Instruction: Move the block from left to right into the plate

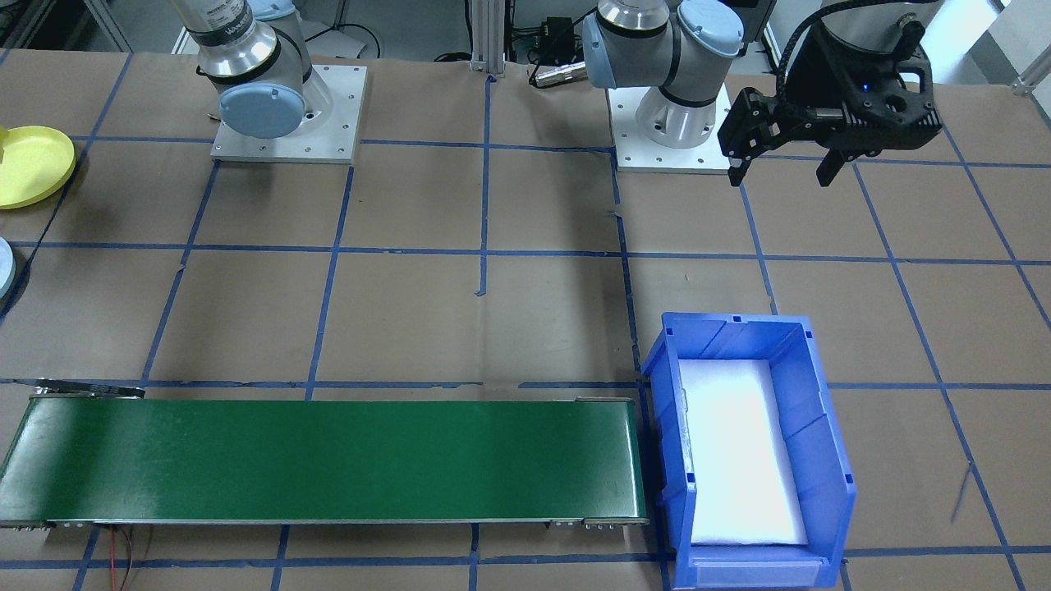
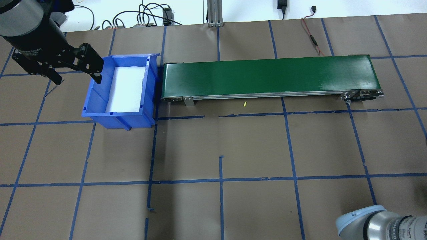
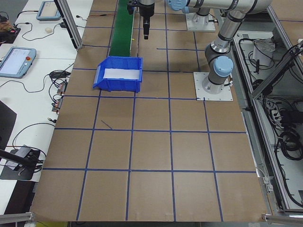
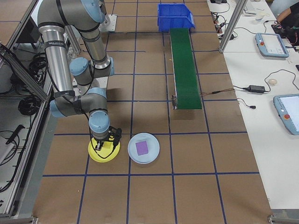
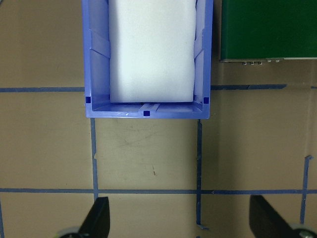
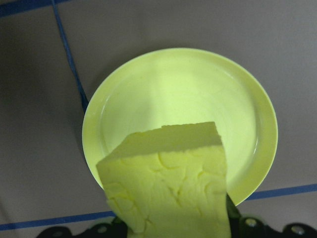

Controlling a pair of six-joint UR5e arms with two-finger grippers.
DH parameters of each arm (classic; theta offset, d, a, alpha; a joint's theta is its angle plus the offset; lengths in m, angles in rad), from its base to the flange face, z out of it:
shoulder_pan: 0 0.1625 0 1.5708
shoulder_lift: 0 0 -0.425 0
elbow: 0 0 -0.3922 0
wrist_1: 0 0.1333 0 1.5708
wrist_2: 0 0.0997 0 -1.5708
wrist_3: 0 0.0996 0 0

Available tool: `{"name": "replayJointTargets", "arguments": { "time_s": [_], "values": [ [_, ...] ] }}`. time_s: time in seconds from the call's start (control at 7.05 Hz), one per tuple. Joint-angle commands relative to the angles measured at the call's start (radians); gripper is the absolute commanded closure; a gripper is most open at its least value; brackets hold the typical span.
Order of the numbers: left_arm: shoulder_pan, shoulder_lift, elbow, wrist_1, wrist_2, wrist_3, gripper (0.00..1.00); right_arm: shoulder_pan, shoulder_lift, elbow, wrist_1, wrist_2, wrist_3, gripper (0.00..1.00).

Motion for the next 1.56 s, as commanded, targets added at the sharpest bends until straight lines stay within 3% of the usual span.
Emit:
{"name": "replayJointTargets", "arguments": {
  "time_s": [0.0, 0.28, 0.43, 0.57, 0.85, 1.13, 1.42],
  "values": [
    [0.000, 0.000, -0.002, 0.000, 0.000, 0.000, 0.00, -0.032, 0.010, 0.024, -0.008, 0.020, -0.054, 0.00],
    [0.000, 0.000, -0.002, 0.000, 0.000, 0.000, 0.00, -0.017, -0.008, 0.017, -0.006, 0.026, -0.038, 0.00],
    [0.000, 0.000, -0.002, 0.000, 0.000, 0.000, 0.00, 0.061, -0.036, -0.005, -0.003, 0.028, 0.008, 0.00],
    [0.000, 0.000, -0.001, 0.000, 0.000, 0.000, 0.00, 0.212, -0.079, -0.047, 0.015, 0.022, 0.095, 0.00],
    [0.000, 0.000, -0.001, 0.000, 0.000, 0.000, 0.00, 0.548, -0.139, -0.119, 0.137, 0.034, 0.401, 0.00],
    [0.000, 0.000, 0.001, 0.000, 0.000, 0.000, 0.00, 0.867, -0.139, -0.132, 0.140, 0.188, 0.804, 0.00],
    [0.000, 0.000, 0.001, 0.000, 0.000, 0.000, 0.00, 1.177, -0.139, -0.213, 0.162, 0.203, 1.194, 0.00]
  ]
}}
